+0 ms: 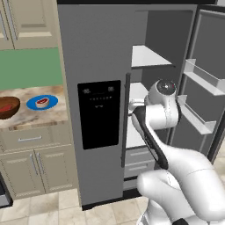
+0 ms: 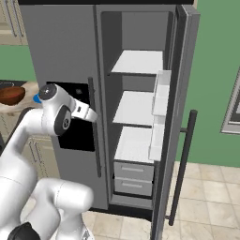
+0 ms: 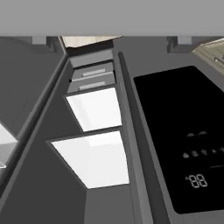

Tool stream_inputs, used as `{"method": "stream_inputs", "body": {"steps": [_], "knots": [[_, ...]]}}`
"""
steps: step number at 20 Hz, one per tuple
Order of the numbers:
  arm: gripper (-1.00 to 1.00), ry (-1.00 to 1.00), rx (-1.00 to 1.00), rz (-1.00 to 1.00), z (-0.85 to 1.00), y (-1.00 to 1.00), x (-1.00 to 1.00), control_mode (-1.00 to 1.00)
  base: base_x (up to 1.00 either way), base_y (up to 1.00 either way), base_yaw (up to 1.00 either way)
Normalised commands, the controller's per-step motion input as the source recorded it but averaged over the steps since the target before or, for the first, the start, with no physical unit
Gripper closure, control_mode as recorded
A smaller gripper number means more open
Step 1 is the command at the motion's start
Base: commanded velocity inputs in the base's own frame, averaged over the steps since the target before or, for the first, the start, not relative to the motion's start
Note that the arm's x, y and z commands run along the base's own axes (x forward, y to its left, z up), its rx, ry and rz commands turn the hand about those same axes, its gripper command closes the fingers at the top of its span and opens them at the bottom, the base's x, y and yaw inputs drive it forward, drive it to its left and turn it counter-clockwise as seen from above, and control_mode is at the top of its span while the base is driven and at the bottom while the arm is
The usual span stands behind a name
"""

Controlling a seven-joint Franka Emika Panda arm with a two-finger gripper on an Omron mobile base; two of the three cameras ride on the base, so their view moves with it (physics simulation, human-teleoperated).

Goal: Place one of the steaks on the plate and the other in the bowl. Then place the bowl in the fridge.

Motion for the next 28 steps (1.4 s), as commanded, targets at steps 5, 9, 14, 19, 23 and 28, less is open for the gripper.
{"method": "stream_inputs", "body": {"steps": [5,9,14,19,23,28], "knots": [[-1.0,0.0,0.0,-0.03,-0.19,0.07,0.61,-1.0,0.0,0.0,0.0],[-1.0,0.0,0.0,0.05,-0.17,0.0,0.43,-1.0,0.0,0.0,0.0],[-1.0,-0.01,0.0,0.14,-0.06,0.0,0.32,-1.0,0.0,0.0,0.0],[-1.0,0.0,0.0,0.07,-0.1,0.07,0.61,-1.0,0.0,0.0,0.0],[-1.0,0.0,0.0,0.01,-0.12,0.17,0.52,-1.0,0.0,0.0,0.0],[-1.0,0.0,0.0,0.0,-0.13,0.07,0.3,-1.0,0.0,0.0,0.0]]}}
